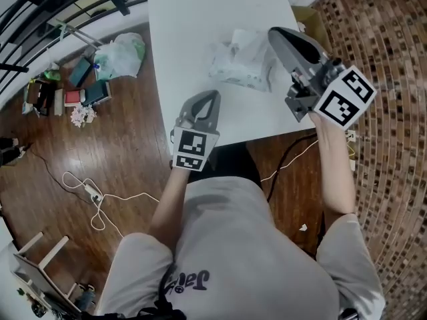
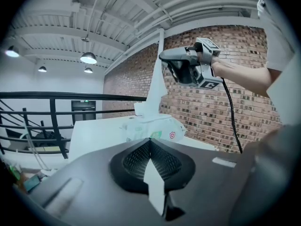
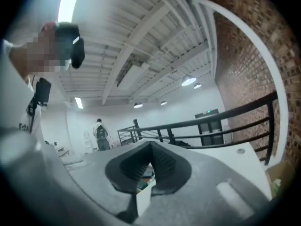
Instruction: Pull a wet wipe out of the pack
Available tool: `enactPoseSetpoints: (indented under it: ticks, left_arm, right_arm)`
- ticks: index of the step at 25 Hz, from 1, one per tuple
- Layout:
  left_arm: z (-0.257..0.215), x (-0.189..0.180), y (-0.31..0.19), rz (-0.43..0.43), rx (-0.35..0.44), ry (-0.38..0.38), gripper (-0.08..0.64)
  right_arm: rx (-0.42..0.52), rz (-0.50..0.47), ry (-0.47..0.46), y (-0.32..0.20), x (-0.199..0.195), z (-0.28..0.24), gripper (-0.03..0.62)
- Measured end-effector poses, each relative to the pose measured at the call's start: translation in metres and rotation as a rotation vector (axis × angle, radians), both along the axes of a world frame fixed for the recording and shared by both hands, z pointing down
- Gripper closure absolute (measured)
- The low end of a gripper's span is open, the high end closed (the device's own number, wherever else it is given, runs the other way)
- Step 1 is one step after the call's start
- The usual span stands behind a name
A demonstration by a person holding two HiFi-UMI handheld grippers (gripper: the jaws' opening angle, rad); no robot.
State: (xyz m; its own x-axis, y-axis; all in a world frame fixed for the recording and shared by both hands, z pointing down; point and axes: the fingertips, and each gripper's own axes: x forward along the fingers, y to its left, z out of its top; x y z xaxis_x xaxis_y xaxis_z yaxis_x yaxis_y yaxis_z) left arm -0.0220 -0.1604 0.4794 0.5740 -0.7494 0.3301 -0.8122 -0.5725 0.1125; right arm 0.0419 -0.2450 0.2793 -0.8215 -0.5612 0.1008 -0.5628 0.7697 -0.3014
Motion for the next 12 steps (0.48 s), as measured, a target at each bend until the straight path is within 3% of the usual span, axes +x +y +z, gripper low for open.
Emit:
enactPoseSetpoints:
  ticks: [4,8,12]
  left_arm:
    - [-0.001,0.002,0.006,0.004,-0.011,-0.006,0.546]
    - [-0.008,-0.004,0.001,0.000,0.007,-0.003,0.546]
    - [-0.006,-0.001,0.007,0.010,0.005,0.002,0.546]
  right_arm:
    - [-0.060,0.051,-0.039,-0.002,0.000,0.008,0.603]
    - [-0.038,0.043,-0.085,-0.003,-0.007,-0.001,0.603]
    - [0.132,-0.004,-0.156,0.000,-0.013,-0.080,0.603]
